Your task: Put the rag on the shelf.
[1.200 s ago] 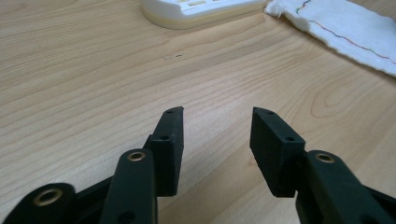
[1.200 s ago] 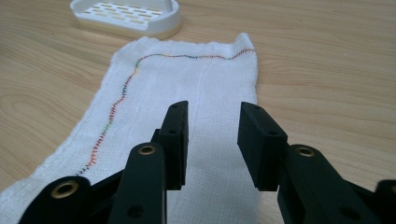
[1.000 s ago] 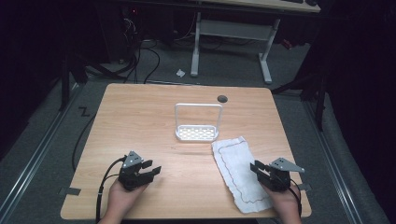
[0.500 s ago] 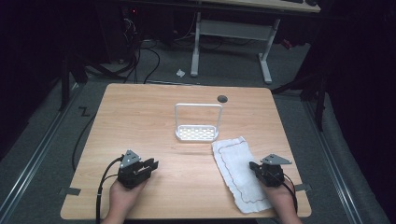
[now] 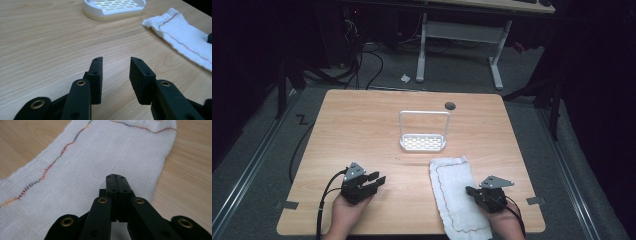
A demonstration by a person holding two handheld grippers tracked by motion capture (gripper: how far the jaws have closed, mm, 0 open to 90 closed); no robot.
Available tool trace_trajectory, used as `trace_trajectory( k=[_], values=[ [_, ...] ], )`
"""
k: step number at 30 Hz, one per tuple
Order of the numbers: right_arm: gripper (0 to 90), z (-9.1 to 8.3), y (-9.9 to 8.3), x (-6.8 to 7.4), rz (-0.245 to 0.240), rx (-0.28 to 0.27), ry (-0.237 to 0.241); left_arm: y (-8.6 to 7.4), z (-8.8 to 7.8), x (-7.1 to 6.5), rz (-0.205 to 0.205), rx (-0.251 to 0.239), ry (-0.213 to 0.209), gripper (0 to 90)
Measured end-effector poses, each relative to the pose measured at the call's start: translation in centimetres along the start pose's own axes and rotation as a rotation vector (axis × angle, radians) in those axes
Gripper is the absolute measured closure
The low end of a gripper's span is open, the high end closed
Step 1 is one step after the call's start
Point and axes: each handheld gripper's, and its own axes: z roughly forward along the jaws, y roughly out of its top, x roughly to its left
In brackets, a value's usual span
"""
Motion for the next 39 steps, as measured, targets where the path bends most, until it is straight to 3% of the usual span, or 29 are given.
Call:
trace_trajectory(
  k=[6, 11, 13, 14, 15, 16, 17, 18, 19, 20, 23, 24, 32, 35, 36, 39],
  values=[
    [90.0, 1.1, 0.9, 2.5, -0.074, 0.006, 0.060, -0.1, 1.1, -1.7, 0.021, 0.022, -0.056, 65.2],
    [90.0, 1.9, 1.4, 4.1, -0.095, 0.008, 0.101, -0.1, 2.0, -3.5, 0.042, 0.036, -0.106, 67.5],
    [90.0, 2.5, 1.9, 5.4, -0.125, 0.009, 0.131, -0.2, 2.6, -4.6, 0.034, 0.052, -0.163, 69.1],
    [90.0, 2.5, 1.9, 5.4, -0.125, 0.009, 0.131, -0.2, 2.6, -4.6, 0.034, 0.052, -0.163, 71.2],
    [90.0, 2.9, 2.1, 6.4, -0.146, 0.010, 0.149, -0.3, 3.0, -5.6, 0.040, 0.077, -0.212, 74.0],
    [90.0, 3.0, 2.3, 6.9, -0.156, 0.012, 0.157, -0.5, 3.2, -6.3, 0.063, 0.094, -0.228, 76.0],
    [90.0, 3.0, 2.3, 6.9, -0.156, 0.012, 0.157, -0.5, 3.2, -6.3, 0.063, 0.094, -0.228, 77.7],
    [90.0, 3.2, 2.4, 7.7, -0.187, 0.014, 0.163, -0.7, 3.8, -7.7, 0.128, 0.151, -0.202, 79.1],
    [90.0, 3.3, 2.5, 8.0, -0.195, 0.013, 0.169, -0.7, 3.8, -7.7, 0.128, 0.151, -0.202, 80.8],
    [90.0, 3.3, 2.5, 8.3, -0.206, 0.014, 0.168, -1.0, 4.1, -8.2, 0.165, 0.166, -0.169, 81.7],
    [90.0, 3.3, 2.5, 8.3, -0.209, 0.015, 0.170, -0.9, 4.2, -7.9, 0.149, 0.171, -0.164, 84.8],
    [90.0, 3.3, 2.4, 8.3, -0.199, 0.013, 0.192, -0.8, 4.3, -7.7, 0.140, 0.167, -0.158, 85.1],
    [90.0, 3.3, 2.4, 9.5, -0.239, 0.006, 0.225, -0.4, 4.9, -7.3, 0.152, 0.148, -0.120, 84.9],
    [89.7, 3.5, 3.2, 8.5, -0.195, -0.026, 0.179, -0.5, 4.8, -7.4, 0.156, 0.150, -0.129, 84.6],
    [89.2, 3.7, 3.5, 8.0, -0.172, -0.026, 0.165, -0.7, 4.6, -7.6, 0.162, 0.155, -0.142, 84.5],
    [89.0, 4.8, 4.0, 7.4, -0.168, 0.002, 0.127, -0.9, 4.5, -8.0, 0.176, 0.154, -0.149, 83.0]
  ],
)
